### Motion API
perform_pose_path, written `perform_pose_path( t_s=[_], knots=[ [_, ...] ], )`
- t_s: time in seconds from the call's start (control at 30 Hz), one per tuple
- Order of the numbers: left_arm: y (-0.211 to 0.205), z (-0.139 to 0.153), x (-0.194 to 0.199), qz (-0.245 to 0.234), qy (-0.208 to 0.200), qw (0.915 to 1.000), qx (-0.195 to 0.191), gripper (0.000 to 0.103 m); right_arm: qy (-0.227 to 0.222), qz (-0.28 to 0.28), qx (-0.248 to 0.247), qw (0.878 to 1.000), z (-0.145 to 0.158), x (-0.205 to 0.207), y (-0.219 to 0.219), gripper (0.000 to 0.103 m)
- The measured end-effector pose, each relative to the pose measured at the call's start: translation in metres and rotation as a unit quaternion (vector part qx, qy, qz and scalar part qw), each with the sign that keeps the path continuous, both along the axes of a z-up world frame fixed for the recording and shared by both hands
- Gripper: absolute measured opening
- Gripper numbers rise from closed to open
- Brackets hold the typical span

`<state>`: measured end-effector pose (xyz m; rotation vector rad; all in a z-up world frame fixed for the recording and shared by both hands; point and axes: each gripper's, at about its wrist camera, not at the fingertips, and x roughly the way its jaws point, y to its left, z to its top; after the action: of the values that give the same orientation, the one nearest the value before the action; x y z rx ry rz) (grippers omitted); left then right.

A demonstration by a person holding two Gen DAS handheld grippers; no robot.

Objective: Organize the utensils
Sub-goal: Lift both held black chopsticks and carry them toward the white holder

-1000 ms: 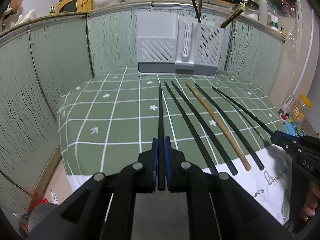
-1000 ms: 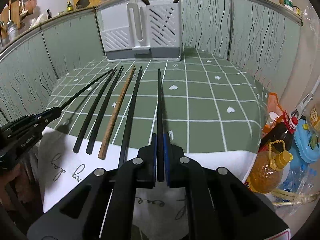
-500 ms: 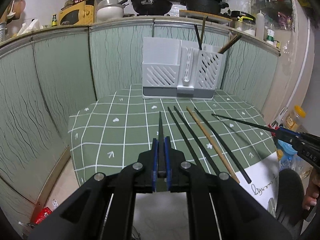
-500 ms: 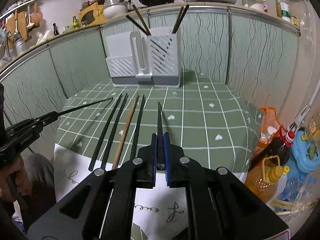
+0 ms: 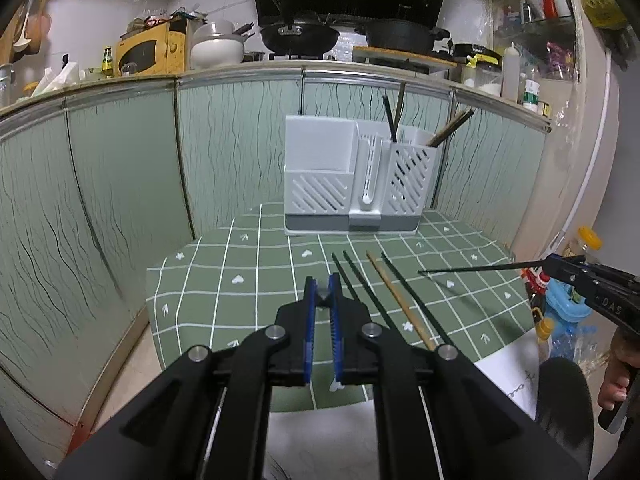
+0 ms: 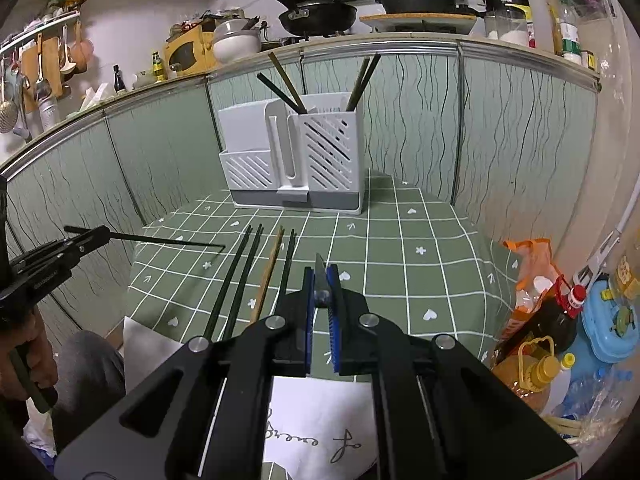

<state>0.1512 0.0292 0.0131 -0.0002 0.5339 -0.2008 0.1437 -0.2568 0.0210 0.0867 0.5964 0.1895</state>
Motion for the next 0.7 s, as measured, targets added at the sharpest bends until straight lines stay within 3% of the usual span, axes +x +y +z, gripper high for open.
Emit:
perform_pose_path(
  t_s=[0.37, 0.7],
  knots=[
    [-0.004, 0.03, -0.002, -0.006, -0.031, 0.9995, 0.001, 0.008, -0.024, 0.01, 0.006, 1.0, 0.027, 0.0, -0.004, 0.006],
    [-0.003, 0.043, 0.002, -0.015, -0.034, 0.9993, -0.008, 0.008, -0.038, 0.013, 0.016, 0.999, 0.049, 0.005, -0.007, 0.006]
  ],
)
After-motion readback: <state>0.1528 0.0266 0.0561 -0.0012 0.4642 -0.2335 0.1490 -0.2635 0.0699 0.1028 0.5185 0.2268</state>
